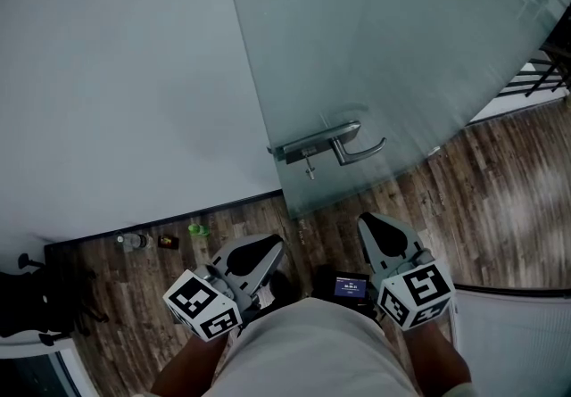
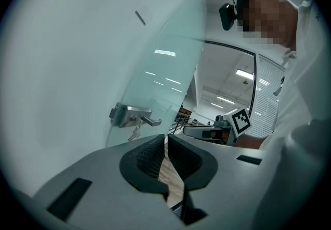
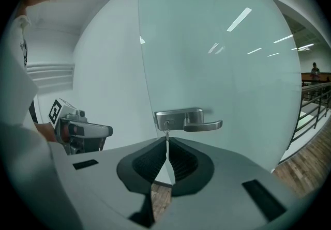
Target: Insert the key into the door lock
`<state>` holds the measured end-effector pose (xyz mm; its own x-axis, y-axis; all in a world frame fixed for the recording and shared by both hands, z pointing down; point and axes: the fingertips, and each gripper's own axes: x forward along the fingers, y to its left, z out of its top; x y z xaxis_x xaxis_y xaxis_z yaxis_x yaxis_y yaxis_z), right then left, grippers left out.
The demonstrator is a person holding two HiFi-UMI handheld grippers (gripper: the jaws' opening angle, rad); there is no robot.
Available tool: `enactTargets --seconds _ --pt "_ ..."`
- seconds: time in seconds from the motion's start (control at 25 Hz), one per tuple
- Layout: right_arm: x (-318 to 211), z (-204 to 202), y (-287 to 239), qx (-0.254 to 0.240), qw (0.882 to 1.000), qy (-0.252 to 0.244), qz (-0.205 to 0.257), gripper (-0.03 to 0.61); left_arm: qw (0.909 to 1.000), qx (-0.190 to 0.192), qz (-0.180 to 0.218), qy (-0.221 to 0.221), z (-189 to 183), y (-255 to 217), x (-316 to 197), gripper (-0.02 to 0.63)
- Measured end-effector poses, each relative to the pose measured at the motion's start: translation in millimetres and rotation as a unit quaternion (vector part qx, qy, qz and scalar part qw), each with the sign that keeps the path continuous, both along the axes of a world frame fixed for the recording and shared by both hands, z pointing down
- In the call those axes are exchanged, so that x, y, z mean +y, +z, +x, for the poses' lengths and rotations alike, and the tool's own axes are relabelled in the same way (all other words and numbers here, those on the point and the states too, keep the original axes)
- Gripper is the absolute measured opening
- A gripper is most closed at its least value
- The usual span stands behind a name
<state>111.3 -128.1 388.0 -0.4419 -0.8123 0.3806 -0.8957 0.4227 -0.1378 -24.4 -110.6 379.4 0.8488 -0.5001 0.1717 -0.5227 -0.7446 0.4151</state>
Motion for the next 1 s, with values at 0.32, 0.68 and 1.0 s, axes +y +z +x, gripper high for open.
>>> enactTargets --seconds 0.32,0.68,1.0 --pt "1 5 -1 -0.003 1.0 0.008 0.0 0.018 1.0 -0.001 0.002 -0.001 1 -4 3 0.032" --pt "1 12 -1 -0.009 1.0 0.02 -0.001 0.012 1.0 -0.003 -0.003 0.005 5 -2 4 0.032" --pt "-2 10 -2 -0.003 1.0 0.016 0.003 0.011 1.0 -0.003 -0.005 0.007 7 -1 3 0.032"
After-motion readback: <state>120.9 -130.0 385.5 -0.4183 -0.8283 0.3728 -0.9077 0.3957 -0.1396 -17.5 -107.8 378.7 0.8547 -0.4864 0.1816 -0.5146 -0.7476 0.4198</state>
